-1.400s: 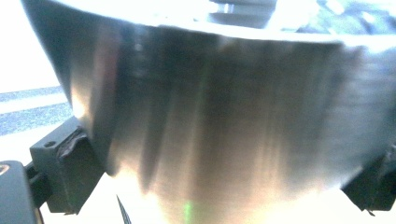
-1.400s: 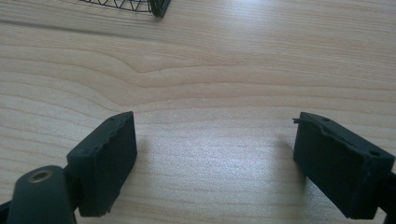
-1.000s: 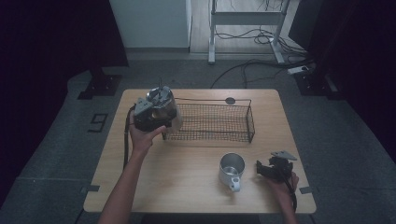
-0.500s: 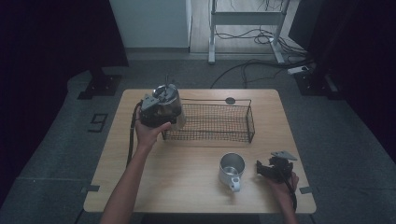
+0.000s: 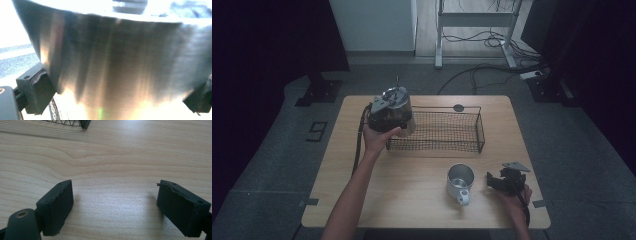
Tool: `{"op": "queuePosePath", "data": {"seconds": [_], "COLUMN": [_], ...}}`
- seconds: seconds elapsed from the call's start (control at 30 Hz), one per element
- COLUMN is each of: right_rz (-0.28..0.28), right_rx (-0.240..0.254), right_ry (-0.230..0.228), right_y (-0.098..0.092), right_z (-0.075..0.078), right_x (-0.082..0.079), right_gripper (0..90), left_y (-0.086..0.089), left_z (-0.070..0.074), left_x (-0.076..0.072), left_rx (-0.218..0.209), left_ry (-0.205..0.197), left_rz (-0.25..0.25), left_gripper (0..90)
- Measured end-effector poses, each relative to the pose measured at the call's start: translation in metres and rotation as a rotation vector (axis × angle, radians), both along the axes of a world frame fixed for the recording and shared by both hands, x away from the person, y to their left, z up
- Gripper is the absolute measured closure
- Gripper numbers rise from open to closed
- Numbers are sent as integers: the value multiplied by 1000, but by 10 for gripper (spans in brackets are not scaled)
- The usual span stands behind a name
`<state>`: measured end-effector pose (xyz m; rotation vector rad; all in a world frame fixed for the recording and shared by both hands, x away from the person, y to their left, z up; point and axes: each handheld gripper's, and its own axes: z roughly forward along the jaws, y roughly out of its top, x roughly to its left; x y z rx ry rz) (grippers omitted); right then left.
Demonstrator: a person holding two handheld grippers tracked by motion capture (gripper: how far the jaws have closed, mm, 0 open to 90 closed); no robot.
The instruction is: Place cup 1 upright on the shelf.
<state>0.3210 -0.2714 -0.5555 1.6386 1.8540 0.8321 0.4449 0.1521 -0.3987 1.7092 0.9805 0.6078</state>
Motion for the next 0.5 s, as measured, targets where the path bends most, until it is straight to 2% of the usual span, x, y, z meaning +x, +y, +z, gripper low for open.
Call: {"op": "queuePosePath", "data": {"seconds": [0.23,0.3,0.43,0.5], "right_rz": [0,0,0,1], "right_rx": [0,0,0,0], "right_ry": [0,0,0,0], "right_y": [0,0,0,0], "right_z": [0,0,0,0], "right_x": [0,0,0,0], "right_gripper": [134,134,134,135], "left_y": [-7,-8,-13,-15], "left_z": [0,-1,-5,-6], "left_x": [6,8,14,16], "left_rx": [8,5,31,28], "left_ry": [0,11,17,21], "left_rz": [-7,-9,-4,-7], "left_gripper": [41,41,41,40]}}
